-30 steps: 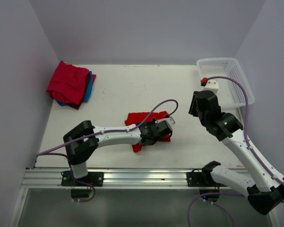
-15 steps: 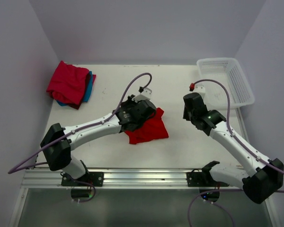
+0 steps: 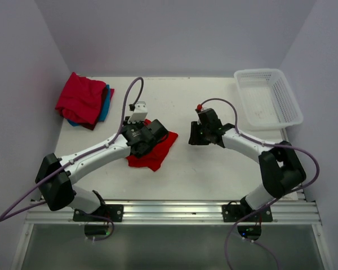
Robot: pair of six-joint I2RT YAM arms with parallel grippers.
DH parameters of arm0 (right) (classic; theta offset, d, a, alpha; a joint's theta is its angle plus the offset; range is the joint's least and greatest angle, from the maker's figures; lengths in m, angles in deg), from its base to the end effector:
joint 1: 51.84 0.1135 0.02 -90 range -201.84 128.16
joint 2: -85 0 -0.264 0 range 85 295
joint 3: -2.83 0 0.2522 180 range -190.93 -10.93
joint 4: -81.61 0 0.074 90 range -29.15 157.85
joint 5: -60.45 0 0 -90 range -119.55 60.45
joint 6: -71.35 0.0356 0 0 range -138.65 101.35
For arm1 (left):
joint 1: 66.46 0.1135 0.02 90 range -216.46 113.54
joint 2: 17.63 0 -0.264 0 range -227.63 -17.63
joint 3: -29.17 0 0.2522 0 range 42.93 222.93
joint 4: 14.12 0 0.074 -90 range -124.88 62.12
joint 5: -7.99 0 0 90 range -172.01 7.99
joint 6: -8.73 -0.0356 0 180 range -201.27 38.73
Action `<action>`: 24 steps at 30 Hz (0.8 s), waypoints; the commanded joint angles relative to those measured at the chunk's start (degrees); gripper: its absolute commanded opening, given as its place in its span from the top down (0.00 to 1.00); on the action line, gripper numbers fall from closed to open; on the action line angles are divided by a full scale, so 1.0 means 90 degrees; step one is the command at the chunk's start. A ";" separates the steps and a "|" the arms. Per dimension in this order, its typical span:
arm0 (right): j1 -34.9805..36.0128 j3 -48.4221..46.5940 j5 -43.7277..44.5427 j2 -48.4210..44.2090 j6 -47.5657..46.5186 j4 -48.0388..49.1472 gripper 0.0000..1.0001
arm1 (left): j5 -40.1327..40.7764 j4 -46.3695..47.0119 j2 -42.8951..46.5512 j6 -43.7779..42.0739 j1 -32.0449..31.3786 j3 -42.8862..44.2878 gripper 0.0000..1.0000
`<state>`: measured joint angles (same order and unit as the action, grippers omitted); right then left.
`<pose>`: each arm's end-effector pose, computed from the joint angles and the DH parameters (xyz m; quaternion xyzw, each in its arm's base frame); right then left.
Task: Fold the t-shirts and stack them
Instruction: Flatten out the tshirt
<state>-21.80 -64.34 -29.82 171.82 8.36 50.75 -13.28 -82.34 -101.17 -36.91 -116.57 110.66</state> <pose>0.2705 0.1566 0.2077 -0.0257 0.9409 0.1633 0.2958 0.1997 -0.1872 0.2850 -0.0558 0.8171 0.2738 0.5043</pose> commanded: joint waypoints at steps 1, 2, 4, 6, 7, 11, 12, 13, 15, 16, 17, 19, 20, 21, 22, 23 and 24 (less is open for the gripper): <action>-0.0008 -0.0403 -0.1111 0.0575 0.0222 0.1039 0.62 | 0.0343 -0.0297 0.0318 0.0989 0.0060 -0.0210 1.00; 0.0002 -0.0452 -0.1199 0.0732 0.0232 0.1147 0.62 | 0.0313 -0.0220 0.0347 0.0835 0.0060 -0.0249 1.00; -0.0008 -0.0598 -0.1365 0.1181 0.0251 0.1460 0.63 | 0.0216 0.0083 0.0435 0.0600 0.0060 -0.0347 1.00; -0.0008 -0.0716 -0.1483 0.1551 0.0300 0.1665 0.63 | 0.0176 0.0268 0.0494 0.0443 0.0060 -0.0425 1.00; 0.0002 -0.0842 -0.1657 0.1670 0.0310 0.1859 0.62 | 0.0108 0.0356 0.0523 0.0346 0.0060 -0.0464 1.00; 0.0002 -0.1146 -0.2068 0.2139 0.0514 0.2300 0.57 | -0.0009 0.0640 0.0698 0.0062 0.0050 -0.0669 1.00; -0.0008 -0.1185 -0.2137 0.2323 0.0583 0.2523 0.55 | -0.0058 0.0805 0.0718 -0.0006 0.0060 -0.0708 1.00; -0.0008 -0.1262 -0.2273 0.2412 0.0642 0.2632 0.53 | -0.0078 0.0903 0.0757 -0.0162 0.0050 -0.0747 1.00; 0.0002 -0.1399 -0.2410 0.2656 0.0807 0.2827 0.50 | -0.0136 0.1079 0.0855 -0.0260 0.0060 -0.0806 1.00; 0.0002 -0.1526 -0.2479 0.2870 0.0866 0.2867 0.49 | -0.0137 0.1109 0.0875 -0.0328 0.0060 -0.0806 1.00; 0.0002 -0.1585 -0.2566 0.2988 0.0992 0.2935 0.49 | -0.0137 0.1129 0.0904 -0.0348 0.0060 -0.0806 1.00; 0.0021 -0.1702 -0.2567 0.3155 0.1101 0.3062 0.49 | -0.0117 0.1148 0.0933 -0.0388 0.0060 -0.0796 1.00; 0.0050 -0.1741 -0.2529 0.3320 0.1159 0.3062 0.49 | -0.0107 0.1148 0.0963 -0.0388 0.0060 -0.0806 1.00; 0.0060 -0.1790 -0.2499 0.3389 0.1189 0.3043 0.49 | -0.0107 0.1148 0.0972 -0.0388 0.0060 -0.0816 1.00; 0.0089 -0.1877 -0.2489 0.3486 0.1208 0.3033 0.52 | -0.0107 0.1158 0.0982 -0.0388 0.0060 -0.0816 1.00; 0.0099 -0.1927 -0.2480 0.3642 0.1257 0.3023 0.55 | -0.0107 0.1168 0.1021 -0.0397 0.0060 -0.0835 1.00; 0.0119 -0.1956 -0.2450 0.3731 0.1267 0.3023 0.62 | -0.0117 0.1207 0.1031 -0.0407 0.0060 -0.0845 1.00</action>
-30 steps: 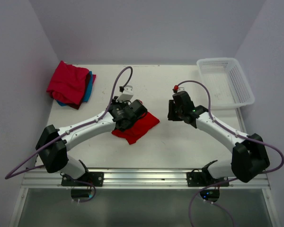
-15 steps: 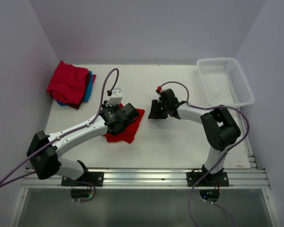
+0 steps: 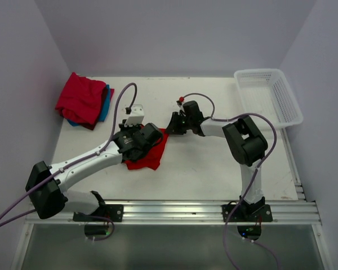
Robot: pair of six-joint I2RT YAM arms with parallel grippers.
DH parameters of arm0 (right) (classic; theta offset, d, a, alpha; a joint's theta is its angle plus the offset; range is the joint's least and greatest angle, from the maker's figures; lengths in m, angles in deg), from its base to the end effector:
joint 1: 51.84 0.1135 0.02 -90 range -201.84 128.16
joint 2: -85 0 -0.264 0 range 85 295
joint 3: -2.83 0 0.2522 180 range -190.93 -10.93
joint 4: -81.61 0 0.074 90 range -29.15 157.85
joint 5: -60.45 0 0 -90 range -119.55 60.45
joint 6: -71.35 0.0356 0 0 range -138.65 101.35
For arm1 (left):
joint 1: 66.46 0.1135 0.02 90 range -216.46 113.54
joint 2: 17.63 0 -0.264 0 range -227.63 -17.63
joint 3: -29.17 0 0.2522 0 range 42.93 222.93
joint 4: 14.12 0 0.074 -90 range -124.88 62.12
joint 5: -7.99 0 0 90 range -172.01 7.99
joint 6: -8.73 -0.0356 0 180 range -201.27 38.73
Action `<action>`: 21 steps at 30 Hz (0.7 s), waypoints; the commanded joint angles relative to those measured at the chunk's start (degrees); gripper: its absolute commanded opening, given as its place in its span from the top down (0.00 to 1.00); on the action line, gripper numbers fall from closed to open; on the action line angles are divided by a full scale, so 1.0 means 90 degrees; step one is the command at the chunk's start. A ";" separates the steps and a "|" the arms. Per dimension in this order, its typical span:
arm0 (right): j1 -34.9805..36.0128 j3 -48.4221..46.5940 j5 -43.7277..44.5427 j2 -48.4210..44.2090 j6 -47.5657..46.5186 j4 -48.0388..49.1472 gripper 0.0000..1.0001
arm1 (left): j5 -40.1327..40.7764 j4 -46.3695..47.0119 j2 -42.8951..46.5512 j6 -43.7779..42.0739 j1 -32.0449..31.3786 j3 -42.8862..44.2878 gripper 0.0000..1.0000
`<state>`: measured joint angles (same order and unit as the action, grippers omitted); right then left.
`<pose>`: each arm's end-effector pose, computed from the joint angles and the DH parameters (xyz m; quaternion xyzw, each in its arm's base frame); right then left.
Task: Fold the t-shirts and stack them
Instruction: Flatten out the tshirt
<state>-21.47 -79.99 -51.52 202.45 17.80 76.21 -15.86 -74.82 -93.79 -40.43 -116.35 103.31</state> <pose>0.3653 0.2295 0.1356 -0.0332 0.8928 0.3725 0.2510 0.1856 -0.1698 0.2824 -0.0640 0.8219 0.2320 0.5162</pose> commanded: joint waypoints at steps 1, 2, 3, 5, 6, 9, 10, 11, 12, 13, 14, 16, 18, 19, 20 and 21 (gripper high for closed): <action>0.0102 -0.0276 -0.0029 0.0416 0.0228 0.0213 0.85 | 0.0170 0.0391 0.0220 -0.0045 0.0035 -0.0049 1.00; 0.0121 -0.0296 -0.0019 0.0533 0.0237 0.0214 0.97 | 0.0189 0.0391 0.0230 -0.0055 0.0026 -0.0068 1.00; 0.0112 -0.0296 0.0000 0.0563 0.0257 0.0204 1.00 | 0.0199 0.0391 0.0240 -0.0055 0.0035 -0.0078 1.00; 0.0122 -0.0218 0.0098 0.0370 0.0141 0.0175 1.00 | 0.0238 0.0323 0.0288 -0.0036 0.0035 -0.0097 1.00; 0.0122 -0.0063 0.0330 0.0223 0.0063 0.0049 1.00 | 0.0277 0.0313 0.0327 -0.0026 0.0035 -0.0117 1.00; 0.0122 0.0143 0.0839 -0.0691 -0.0513 -0.0680 1.00 | 0.0355 0.0303 0.0435 -0.0026 0.0035 -0.0175 1.00; 0.0122 0.0182 0.1324 -0.0967 -0.0698 -0.0907 1.00 | 0.0365 0.0303 0.0454 -0.0026 0.0035 -0.0185 1.00; 0.0122 0.0221 0.1619 -0.1250 -0.1048 -0.1219 1.00 | 0.0365 0.0313 0.0474 -0.0036 0.0026 -0.0195 1.00; 0.0122 0.0251 0.1902 -0.1582 -0.1206 -0.1686 1.00 | 0.0365 0.0323 0.0474 -0.0036 0.0035 -0.0205 1.00; 0.0112 0.0309 0.2195 -0.2146 -0.1353 -0.1923 1.00 | 0.0375 0.0332 0.0474 -0.0036 0.0035 -0.0215 1.00; 0.0112 0.0319 0.2604 -0.2480 -0.1615 -0.2157 1.00 | 0.0384 0.0361 0.0464 -0.0036 0.0035 -0.0234 1.00; 0.0112 0.0329 0.2977 -0.3269 -0.1890 -0.2704 1.00 | 0.0394 0.0401 0.0445 -0.0055 0.0035 -0.0263 1.00; 0.0112 0.0300 0.3359 -0.3934 -0.2037 -0.3201 1.00 | 0.0365 0.0450 0.0416 -0.0065 0.0035 -0.0254 1.00; 0.0112 0.0290 0.3447 -0.4122 -0.2077 -0.3349 1.00 | 0.0355 0.0459 0.0386 -0.0055 0.0035 -0.0254 1.00; 0.0122 0.0242 0.3699 -0.4511 -0.2154 -0.3621 1.00 | 0.0355 0.0479 0.0376 -0.0046 0.0035 -0.0244 1.00; 0.0122 0.0241 0.3789 -0.4515 -0.2155 -0.3721 1.00 | 0.0355 0.0479 0.0376 -0.0046 0.0035 -0.0244 1.00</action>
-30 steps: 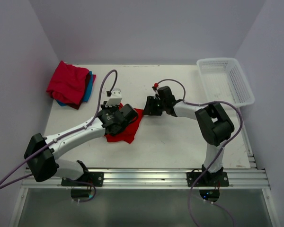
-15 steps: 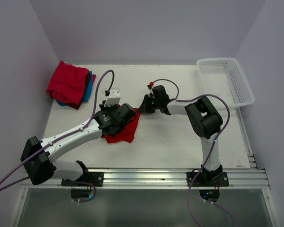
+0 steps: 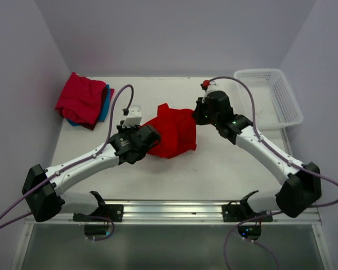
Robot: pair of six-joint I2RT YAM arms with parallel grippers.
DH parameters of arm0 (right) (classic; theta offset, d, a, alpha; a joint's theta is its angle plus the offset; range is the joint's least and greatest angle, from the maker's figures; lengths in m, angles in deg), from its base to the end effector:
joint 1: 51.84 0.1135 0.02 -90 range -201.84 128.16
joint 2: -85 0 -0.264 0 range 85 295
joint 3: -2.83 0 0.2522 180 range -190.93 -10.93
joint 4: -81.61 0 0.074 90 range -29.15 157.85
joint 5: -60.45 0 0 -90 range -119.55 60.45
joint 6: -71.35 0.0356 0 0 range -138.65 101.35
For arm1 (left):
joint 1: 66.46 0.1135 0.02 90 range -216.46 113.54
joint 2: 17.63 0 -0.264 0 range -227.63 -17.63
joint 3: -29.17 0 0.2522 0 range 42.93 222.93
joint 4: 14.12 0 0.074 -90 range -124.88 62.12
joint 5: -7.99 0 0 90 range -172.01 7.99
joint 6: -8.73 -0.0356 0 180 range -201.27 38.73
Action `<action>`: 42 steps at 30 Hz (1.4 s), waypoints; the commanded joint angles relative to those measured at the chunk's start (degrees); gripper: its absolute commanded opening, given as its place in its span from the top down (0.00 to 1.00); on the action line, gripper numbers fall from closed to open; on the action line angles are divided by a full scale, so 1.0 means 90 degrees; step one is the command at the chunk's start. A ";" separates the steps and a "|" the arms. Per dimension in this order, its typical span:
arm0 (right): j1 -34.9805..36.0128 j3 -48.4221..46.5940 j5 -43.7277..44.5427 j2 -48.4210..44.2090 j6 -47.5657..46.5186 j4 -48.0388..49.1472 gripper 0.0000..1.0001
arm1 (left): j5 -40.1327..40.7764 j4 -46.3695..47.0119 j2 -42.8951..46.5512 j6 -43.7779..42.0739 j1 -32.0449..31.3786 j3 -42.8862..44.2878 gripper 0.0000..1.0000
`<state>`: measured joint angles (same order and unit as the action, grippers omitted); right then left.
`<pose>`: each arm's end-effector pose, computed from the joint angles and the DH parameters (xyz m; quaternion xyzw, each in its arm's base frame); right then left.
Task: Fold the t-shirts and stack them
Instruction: Flatten out the tshirt
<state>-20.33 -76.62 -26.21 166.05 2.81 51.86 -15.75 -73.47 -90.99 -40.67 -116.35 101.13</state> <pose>0.2778 0.1679 0.3103 -0.0621 0.8694 0.1956 0.4495 0.1793 -0.1623 0.2832 -0.0719 0.8188 0.2222 0.5244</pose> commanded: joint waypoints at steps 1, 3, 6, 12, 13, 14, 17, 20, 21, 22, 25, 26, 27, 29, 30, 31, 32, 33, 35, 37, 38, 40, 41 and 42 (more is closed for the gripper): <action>-0.0014 -0.0152 0.1093 -0.0790 -0.0566 -0.1113 1.00 | 0.0353 0.0328 0.0065 -0.0019 0.0035 -0.0011 1.00; -0.0005 -0.0230 0.1435 -0.1095 -0.0635 -0.1416 1.00 | 0.0372 0.0328 0.0085 -0.0009 0.0035 -0.0011 1.00; -0.0014 -0.0308 0.1893 -0.1486 -0.0723 -0.1777 1.00 | 0.0392 0.0328 0.0124 0.0030 0.0026 -0.0011 1.00; -0.0014 -0.0163 0.2520 -0.1955 -0.0704 -0.2305 1.00 | 0.0431 0.0192 0.0163 0.0128 0.0035 -0.0001 1.00; -0.0005 -0.0162 0.2491 -0.1975 -0.0675 -0.2344 1.00 | 0.0431 0.0172 0.0163 0.0128 0.0035 -0.0001 1.00; -0.0014 -0.0143 0.2481 -0.1985 -0.0665 -0.2432 1.00 | 0.0431 0.0172 0.0163 0.0128 0.0035 0.0009 1.00; -0.0014 -0.0133 0.2345 -0.1985 -0.0626 -0.2549 1.00 | 0.0450 0.0085 0.0173 0.0137 0.0035 0.0047 1.00; -0.0014 -0.0210 0.2063 -0.2072 -0.0635 -0.2666 1.00 | 0.0499 -0.0315 0.0222 0.0352 0.0035 0.0233 1.00; -0.0005 -0.0278 0.1955 -0.2140 -0.0655 -0.2696 1.00 | 0.0509 -0.0461 0.0251 0.0488 0.0035 0.0311 1.00; -0.0014 -0.0289 0.1799 -0.2267 -0.0703 -0.2696 1.00 | 0.0499 -0.0637 0.0357 0.0518 0.0035 0.0447 1.00; -0.0005 -0.0289 0.1252 -0.2754 -0.0820 -0.2599 1.00 | 0.0421 -0.0600 0.0737 0.0363 0.0026 0.0643 1.00; -0.0014 -0.0241 0.1077 -0.2892 -0.0860 -0.2424 1.00 | 0.0382 -0.0464 0.0865 0.0217 0.0006 0.0653 1.00; -0.0014 -0.0134 0.0611 -0.3038 -0.0909 -0.2316 1.00 | 0.0285 -0.0279 0.1011 -0.0210 -0.0023 0.0643 1.00; -0.0014 0.0023 0.0198 -0.3555 -0.1026 -0.1908 1.00 | 0.0100 0.0336 0.1480 -0.0671 -0.0169 0.0585 1.00; -0.0014 0.0149 0.0061 -0.3721 -0.1055 -0.1828 1.00 | 0.0050 0.0570 0.1636 -0.1166 -0.0218 0.0546 1.00; -0.0014 0.0180 0.0001 -0.3829 -0.1084 -0.1788 1.00 | -0.0037 0.0930 0.1908 -0.1374 -0.0267 0.0555 1.00; -0.0014 0.0180 -0.0038 -0.4024 -0.1123 -0.1730 1.00 | -0.0222 0.1040 0.2037 -0.1550 -0.0364 0.0575 1.00; -0.0014 0.0170 -0.0077 -0.4084 -0.1182 -0.1739 1.00 | -0.0291 0.1090 0.2135 -0.1774 -0.0404 0.0710 1.00; -0.0014 0.0121 -0.0155 -0.4181 -0.1251 -0.1778 1.00 | -0.0457 0.1168 0.2369 -0.1980 -0.0511 0.0858 1.00; -0.0014 0.0199 -0.0350 -0.4532 -0.1329 -0.1623 1.00 | -0.0750 0.1256 0.2574 -0.2323 -0.0580 0.1033 1.00; -0.0014 0.0286 -0.0535 -0.4698 -0.1339 -0.1293 1.00 | -0.1012 0.1324 0.2653 -0.2449 -0.0638 0.1082 1.00; -0.0014 0.0492 -0.0663 -0.5138 -0.1300 -0.1066 1.00 | -0.1277 0.1325 0.2848 -0.2656 -0.0658 0.1277 1.00; -0.0014 0.0492 -0.0673 -0.5207 -0.1242 -0.1046 1.00 | -0.1578 0.1267 0.2897 -0.2656 -0.0658 0.1404 1.00; -0.0014 0.0367 -0.0615 -0.5198 -0.1144 -0.1133 1.00 | -0.1687 0.1198 0.2975 -0.2578 -0.0658 0.1676 1.00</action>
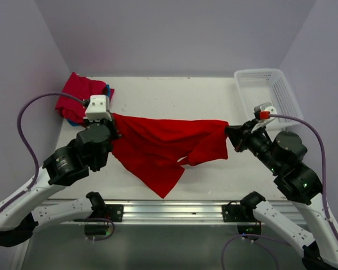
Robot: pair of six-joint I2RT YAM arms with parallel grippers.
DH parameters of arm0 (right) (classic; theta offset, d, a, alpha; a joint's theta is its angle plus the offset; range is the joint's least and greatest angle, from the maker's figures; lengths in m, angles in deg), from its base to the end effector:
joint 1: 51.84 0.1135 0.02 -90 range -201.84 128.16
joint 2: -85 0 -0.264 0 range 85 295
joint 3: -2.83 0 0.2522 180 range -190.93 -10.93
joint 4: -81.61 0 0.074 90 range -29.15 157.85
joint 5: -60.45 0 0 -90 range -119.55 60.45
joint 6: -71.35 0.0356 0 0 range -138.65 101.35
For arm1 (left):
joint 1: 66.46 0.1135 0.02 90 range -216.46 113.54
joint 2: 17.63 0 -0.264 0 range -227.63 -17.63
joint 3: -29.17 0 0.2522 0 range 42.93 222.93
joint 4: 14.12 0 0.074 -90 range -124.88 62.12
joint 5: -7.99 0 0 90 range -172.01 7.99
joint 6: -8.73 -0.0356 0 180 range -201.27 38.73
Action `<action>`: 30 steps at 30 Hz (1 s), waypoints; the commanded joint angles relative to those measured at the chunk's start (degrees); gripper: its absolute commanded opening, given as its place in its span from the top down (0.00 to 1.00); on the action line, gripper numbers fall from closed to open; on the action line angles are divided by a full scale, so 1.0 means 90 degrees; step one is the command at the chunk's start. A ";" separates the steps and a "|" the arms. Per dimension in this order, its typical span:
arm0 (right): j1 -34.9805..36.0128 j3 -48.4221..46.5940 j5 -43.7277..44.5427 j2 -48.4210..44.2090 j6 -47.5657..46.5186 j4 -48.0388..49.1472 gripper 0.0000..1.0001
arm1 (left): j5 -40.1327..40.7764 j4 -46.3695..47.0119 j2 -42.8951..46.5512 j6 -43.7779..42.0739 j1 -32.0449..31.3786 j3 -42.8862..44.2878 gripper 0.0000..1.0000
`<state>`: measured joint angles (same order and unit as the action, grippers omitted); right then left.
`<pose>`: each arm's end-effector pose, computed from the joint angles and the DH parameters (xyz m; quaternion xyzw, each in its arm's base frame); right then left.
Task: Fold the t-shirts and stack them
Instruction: Flatten out the tshirt
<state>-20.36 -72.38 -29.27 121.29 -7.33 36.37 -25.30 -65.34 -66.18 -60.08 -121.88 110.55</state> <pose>0.0959 0.0585 0.4161 -0.1288 0.7338 0.2417 0.6217 0.1073 -0.1033 0.4186 -0.0555 0.7639 -0.0169 0.6428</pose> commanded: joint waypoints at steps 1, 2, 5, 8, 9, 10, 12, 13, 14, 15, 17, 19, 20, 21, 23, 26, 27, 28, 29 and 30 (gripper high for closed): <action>-0.0012 -0.0222 -0.0129 -0.0127 0.0032 0.0453 1.00 | -0.0695 0.0120 0.0248 -0.0334 -0.0044 0.0748 1.00; -0.0012 -0.0513 0.0104 0.0048 0.0081 0.0055 1.00 | -0.0715 0.0031 0.0268 -0.0236 -0.0044 0.0846 1.00; -0.0012 -0.0983 0.0855 0.0868 0.0227 -0.0794 1.00 | -0.0278 -0.0524 0.0210 0.0407 -0.0044 0.1100 1.00; -0.0012 -0.1014 0.1189 0.1541 0.0315 -0.1178 1.00 | 0.0308 -0.1071 0.0141 0.1197 -0.0044 0.0964 1.00; -0.0012 -0.1004 0.1239 0.1689 0.0373 -0.1237 1.00 | 0.0407 -0.1218 0.0141 0.1355 -0.0044 0.0877 1.00; -0.0012 -0.0985 0.1326 0.1874 0.0403 -0.1277 1.00 | 0.0485 -0.1461 0.0170 0.1501 -0.0044 0.0828 1.00; -0.0012 -0.0897 0.1647 0.2060 0.0491 -0.1277 1.00 | 0.0739 -0.1668 0.0228 0.1911 -0.0044 0.0614 1.00; -0.0002 -0.0868 0.1746 0.2148 0.0501 -0.1258 1.00 | 0.0875 -0.1698 0.0258 0.2000 -0.0044 0.0477 1.00; -0.0012 -0.0819 0.1815 0.2381 0.0511 -0.1219 1.00 | 0.1157 -0.1698 0.0287 0.2088 -0.0044 0.0321 1.00; -0.0012 -0.0790 0.2009 0.2499 0.0549 -0.1180 1.00 | 0.1305 -0.1485 0.0336 0.2186 -0.0044 -0.0077 1.00; -0.0002 -0.0644 0.2127 0.2802 0.0569 -0.0947 1.00 | 0.1656 -0.1153 0.0327 0.2157 -0.0044 -0.0528 0.98; -0.0002 -0.0565 0.2283 0.3300 0.0608 -0.0654 1.00 | 0.1901 -0.0762 0.0210 0.2235 -0.0005 -0.1085 0.99; -0.0012 -0.0449 0.2332 0.3437 0.0637 -0.0526 1.00 | 0.2105 -0.0674 0.0142 0.2419 0.0024 -0.1377 1.00; -0.0002 -0.0409 0.2372 0.3747 0.0667 -0.0409 1.00 | 0.2165 -0.0479 0.0006 0.2489 0.0063 -0.1506 1.00; -0.0012 -0.0350 0.2616 0.4013 0.0716 -0.0096 1.00 | 0.1915 -0.0128 -0.0122 0.2277 0.0356 -0.1798 1.00; -0.0032 -0.0399 0.2723 0.4531 0.0784 0.0187 1.00 | 0.1083 0.0976 -0.0298 0.1690 0.0990 -0.2159 1.00; -0.0022 -0.0428 0.2743 0.4638 0.0804 0.0236 1.00 | 0.0976 0.1422 -0.0405 0.1563 0.1088 -0.2258 1.00; -0.0031 -0.0438 0.2753 0.4862 0.0813 0.0324 1.00 | 0.0839 0.1669 -0.0464 0.1465 0.1273 -0.2346 1.00; -0.0061 -0.0447 0.2772 0.4941 0.0814 0.0411 1.00 | 0.0567 0.1961 -0.0638 0.1135 0.1362 -0.2540 1.00; -0.0080 -0.0428 0.2753 0.5019 0.0804 0.0528 1.00 | 0.0313 0.2457 -0.0717 0.0977 0.1595 -0.2600 1.00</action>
<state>-20.36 -75.81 -8.64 165.36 -1.08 35.54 -18.81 -58.89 -71.01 -46.05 -111.32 89.19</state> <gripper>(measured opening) 0.032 0.016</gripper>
